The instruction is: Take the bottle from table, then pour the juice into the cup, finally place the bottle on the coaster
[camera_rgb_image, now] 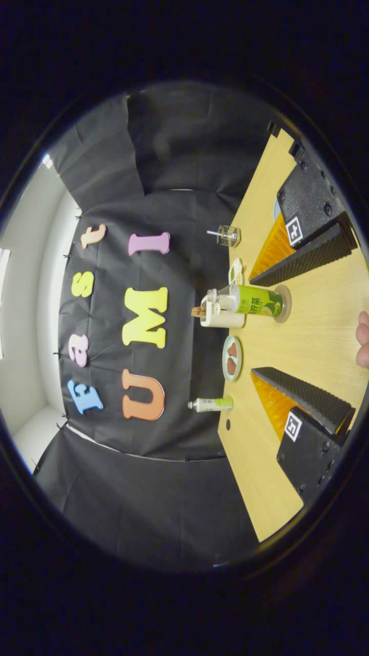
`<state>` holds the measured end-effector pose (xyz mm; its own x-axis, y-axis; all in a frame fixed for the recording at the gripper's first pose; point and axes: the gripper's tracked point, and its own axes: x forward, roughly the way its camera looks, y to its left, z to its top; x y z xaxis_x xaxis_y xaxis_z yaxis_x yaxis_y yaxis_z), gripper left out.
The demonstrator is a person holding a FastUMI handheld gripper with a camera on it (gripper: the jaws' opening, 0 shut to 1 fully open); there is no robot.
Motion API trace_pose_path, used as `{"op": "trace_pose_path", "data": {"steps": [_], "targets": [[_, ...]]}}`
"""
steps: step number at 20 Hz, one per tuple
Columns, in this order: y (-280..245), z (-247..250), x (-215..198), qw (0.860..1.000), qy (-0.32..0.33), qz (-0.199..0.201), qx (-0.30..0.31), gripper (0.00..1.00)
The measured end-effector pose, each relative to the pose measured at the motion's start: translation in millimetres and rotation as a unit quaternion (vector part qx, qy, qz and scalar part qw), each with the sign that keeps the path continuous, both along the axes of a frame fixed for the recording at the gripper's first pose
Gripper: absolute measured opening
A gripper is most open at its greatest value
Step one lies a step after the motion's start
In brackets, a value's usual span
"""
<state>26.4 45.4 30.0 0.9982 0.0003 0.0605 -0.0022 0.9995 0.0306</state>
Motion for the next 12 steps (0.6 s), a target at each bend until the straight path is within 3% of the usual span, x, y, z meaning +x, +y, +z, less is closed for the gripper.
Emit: {"op": "trace_pose_path", "data": {"steps": [12], "targets": [[20, 11, -8, 1.000, -0.013, 0.010, -0.022, 1.00]]}}
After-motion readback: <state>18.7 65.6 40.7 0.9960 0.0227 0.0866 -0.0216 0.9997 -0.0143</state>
